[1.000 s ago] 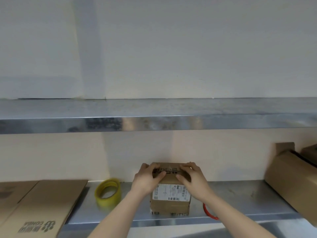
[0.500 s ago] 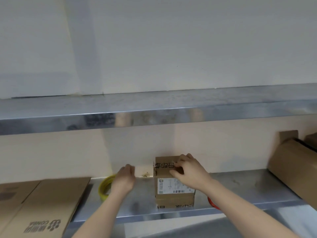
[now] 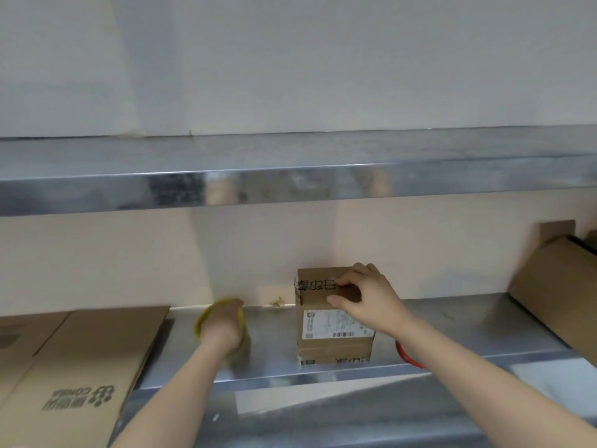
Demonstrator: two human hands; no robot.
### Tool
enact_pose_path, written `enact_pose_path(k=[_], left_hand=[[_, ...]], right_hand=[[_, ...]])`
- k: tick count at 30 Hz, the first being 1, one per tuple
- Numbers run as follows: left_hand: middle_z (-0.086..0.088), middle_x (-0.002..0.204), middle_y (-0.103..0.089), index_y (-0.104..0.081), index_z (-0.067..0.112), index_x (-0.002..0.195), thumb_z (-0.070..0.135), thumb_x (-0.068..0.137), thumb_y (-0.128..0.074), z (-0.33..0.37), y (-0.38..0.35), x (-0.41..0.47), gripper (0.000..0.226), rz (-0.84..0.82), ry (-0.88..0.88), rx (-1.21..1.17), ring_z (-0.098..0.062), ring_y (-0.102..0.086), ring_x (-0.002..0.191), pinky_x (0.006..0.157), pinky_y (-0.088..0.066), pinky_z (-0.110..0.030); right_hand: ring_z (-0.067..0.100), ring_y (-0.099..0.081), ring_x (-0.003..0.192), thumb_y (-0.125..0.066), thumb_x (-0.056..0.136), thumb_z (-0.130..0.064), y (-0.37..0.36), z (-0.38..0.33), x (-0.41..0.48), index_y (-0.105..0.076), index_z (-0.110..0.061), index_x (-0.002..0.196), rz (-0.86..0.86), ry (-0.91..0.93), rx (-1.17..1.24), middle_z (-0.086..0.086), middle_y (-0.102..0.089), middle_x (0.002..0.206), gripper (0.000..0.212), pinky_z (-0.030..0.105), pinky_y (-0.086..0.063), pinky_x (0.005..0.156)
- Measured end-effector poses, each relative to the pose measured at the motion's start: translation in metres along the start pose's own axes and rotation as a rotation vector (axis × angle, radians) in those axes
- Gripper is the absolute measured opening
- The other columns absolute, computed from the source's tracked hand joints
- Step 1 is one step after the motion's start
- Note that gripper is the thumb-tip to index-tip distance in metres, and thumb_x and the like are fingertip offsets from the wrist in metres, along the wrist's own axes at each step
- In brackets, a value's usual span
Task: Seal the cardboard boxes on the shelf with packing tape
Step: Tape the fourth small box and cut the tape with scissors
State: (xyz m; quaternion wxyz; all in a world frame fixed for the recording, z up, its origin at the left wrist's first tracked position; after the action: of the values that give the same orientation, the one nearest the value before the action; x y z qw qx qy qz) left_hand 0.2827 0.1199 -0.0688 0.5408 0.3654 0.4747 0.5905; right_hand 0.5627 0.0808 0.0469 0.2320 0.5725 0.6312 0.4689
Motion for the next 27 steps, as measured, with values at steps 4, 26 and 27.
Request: enact_pose_path(k=[4, 26, 27], left_hand=[[-0.013, 0.133, -0.051, -0.044, 0.025, 0.139, 0.004, 0.094, -0.036, 0.017, 0.040, -0.005, 0.051, 0.014, 0.017, -0.522, -0.030, -0.053, 0.117, 0.094, -0.045, -0.033], [-0.006, 0.091, -0.065, -0.061, 0.012, 0.119, 0.008, 0.103, -0.033, 0.148, 0.071, -0.053, 0.032, -0.307, 0.163, -1.962, -0.018, -0.057, 0.077, 0.064, -0.048, -0.032], [-0.007, 0.093, -0.066, -0.061, 0.012, 0.119, 0.013, 0.103, -0.036, 0.148, 0.068, -0.053, 0.030, -0.303, 0.174, -1.915, -0.019, -0.057, 0.080, 0.066, -0.045, -0.032]], right_hand=[[0.012, -0.039, 0.114, -0.067, 0.085, -0.041, -0.002, -0.002, 0.000, -0.061, -0.022, 0.124, -0.037, -0.032, 0.092, -0.003, -0.052, 0.114, 0.043, 0.022, -0.034, 0.091], [0.007, -0.063, 0.109, -0.064, 0.092, -0.027, 0.014, -0.002, -0.006, -0.029, -0.042, 0.135, 0.021, -0.185, 0.794, -0.003, -0.070, 0.111, 0.057, 0.021, -0.045, 0.092], [0.008, -0.062, 0.109, -0.065, 0.092, -0.026, 0.017, -0.002, -0.006, -0.034, -0.043, 0.132, 0.041, -0.172, 0.767, -0.005, -0.069, 0.112, 0.053, 0.022, -0.046, 0.093]])
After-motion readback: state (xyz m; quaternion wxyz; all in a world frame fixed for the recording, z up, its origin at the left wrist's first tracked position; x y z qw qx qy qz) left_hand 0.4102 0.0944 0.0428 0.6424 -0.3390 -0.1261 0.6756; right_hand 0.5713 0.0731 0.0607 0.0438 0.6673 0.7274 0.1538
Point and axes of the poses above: each hand's wrist, its own x-axis towards the middle knuckle, its own y-axis out of the back of the hand, z = x × y, the point moved 9 cm from there along x, towards the middle knuckle
